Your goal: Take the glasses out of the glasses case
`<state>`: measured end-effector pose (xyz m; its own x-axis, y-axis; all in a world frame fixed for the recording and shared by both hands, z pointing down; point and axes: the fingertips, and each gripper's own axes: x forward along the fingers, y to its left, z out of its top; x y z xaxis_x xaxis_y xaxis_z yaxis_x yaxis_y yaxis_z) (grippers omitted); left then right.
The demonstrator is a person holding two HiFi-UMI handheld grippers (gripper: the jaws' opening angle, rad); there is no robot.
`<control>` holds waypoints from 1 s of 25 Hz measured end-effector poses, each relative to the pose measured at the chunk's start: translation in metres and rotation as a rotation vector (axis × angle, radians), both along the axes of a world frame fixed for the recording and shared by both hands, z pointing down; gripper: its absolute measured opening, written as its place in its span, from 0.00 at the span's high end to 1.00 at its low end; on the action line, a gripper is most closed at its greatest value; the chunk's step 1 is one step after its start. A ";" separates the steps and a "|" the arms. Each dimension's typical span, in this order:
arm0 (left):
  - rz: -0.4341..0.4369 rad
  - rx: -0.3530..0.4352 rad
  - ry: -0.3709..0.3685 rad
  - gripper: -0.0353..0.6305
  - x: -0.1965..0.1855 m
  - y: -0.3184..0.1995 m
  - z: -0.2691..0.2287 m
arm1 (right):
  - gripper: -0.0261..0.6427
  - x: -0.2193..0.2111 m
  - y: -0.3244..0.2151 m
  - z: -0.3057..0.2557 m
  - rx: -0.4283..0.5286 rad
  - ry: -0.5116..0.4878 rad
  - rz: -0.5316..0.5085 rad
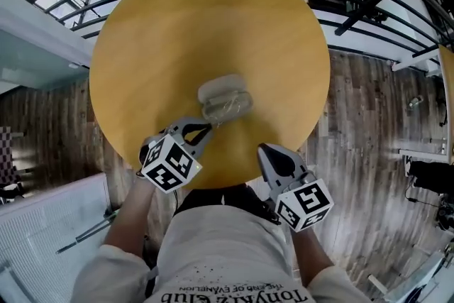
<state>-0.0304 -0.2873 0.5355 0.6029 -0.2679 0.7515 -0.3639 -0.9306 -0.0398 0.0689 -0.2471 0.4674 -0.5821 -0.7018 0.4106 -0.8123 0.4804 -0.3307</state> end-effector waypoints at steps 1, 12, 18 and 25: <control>-0.007 0.003 0.026 0.90 0.000 0.004 -0.009 | 0.92 0.001 0.000 -0.005 0.012 0.005 0.002; -0.203 -0.009 0.397 0.90 0.002 0.050 -0.095 | 0.92 0.003 -0.001 -0.062 0.143 0.052 -0.014; -0.246 0.069 0.480 0.90 0.000 0.072 -0.124 | 0.92 -0.008 0.008 -0.088 0.181 0.043 -0.033; -0.320 0.081 0.549 0.90 0.003 0.078 -0.131 | 0.92 -0.007 0.010 -0.094 0.181 0.040 -0.019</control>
